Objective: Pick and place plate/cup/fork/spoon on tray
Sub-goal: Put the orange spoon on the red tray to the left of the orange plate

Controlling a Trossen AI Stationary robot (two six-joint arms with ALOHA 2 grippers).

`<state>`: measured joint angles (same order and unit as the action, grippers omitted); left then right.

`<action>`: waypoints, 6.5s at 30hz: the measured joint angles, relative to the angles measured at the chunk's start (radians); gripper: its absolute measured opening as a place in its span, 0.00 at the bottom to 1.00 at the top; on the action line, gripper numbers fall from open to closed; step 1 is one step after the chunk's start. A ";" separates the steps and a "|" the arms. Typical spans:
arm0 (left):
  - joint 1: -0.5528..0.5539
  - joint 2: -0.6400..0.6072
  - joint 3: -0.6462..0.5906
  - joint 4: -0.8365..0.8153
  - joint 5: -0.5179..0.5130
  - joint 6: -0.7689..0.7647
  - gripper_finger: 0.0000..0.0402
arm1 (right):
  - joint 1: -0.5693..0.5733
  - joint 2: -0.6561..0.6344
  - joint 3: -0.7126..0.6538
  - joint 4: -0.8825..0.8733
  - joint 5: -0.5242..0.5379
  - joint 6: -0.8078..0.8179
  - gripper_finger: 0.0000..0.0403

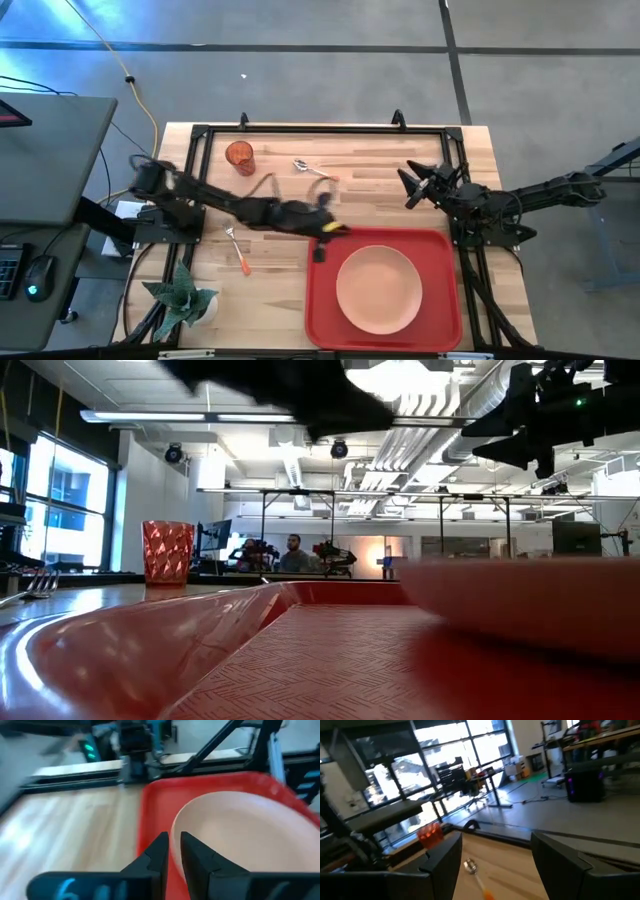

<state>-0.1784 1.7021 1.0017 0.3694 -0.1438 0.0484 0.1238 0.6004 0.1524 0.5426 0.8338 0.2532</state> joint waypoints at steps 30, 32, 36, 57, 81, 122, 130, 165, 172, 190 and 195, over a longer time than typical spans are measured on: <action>-0.010 -0.208 -0.634 0.619 -0.329 -0.004 0.20 | -0.073 0.858 0.590 -0.287 -0.219 0.109 0.57; -0.011 -0.207 -0.635 0.617 -0.328 -0.011 0.20 | -0.080 0.898 0.626 -0.291 -0.226 0.087 0.57; -0.011 -0.207 -0.635 0.597 -0.279 -0.020 0.20 | -0.102 0.984 0.707 -0.290 -0.246 0.057 0.57; 0.163 -0.367 -0.825 0.751 -0.227 -0.055 0.18 | -0.251 1.278 1.008 -0.295 -0.473 0.053 0.57; 0.194 -0.424 -0.825 0.585 -0.364 -0.176 0.18 | -0.436 1.319 1.149 -0.634 -0.620 0.158 0.57; 0.205 -0.339 -0.820 0.562 -0.336 -0.316 0.17 | -0.434 1.716 1.672 -1.222 -0.584 0.085 0.55; 0.203 -0.339 -0.820 0.562 -0.309 -0.318 0.17 | -0.463 1.830 1.899 -1.454 -0.793 0.018 0.41; 0.202 -0.339 -0.820 0.562 -0.269 -0.254 0.17 | -0.593 1.848 1.991 -1.599 -0.829 -0.438 0.37; 0.202 -0.339 -0.820 0.563 -0.278 -0.254 0.17 | -0.555 1.848 1.990 -1.497 -0.764 -0.374 0.31; 0.205 -0.339 -0.819 0.563 -0.346 -0.229 0.17 | -0.570 1.855 2.007 -1.670 -0.986 -0.261 0.21; 0.205 -0.339 -0.819 0.562 -0.347 -0.229 0.17 | -0.536 1.855 2.017 -1.666 -1.084 -0.290 0.13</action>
<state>0.0261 1.3632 0.1829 0.9314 -0.4904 -0.1802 -0.4119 2.4550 2.1698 -1.1233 -0.2498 -0.0365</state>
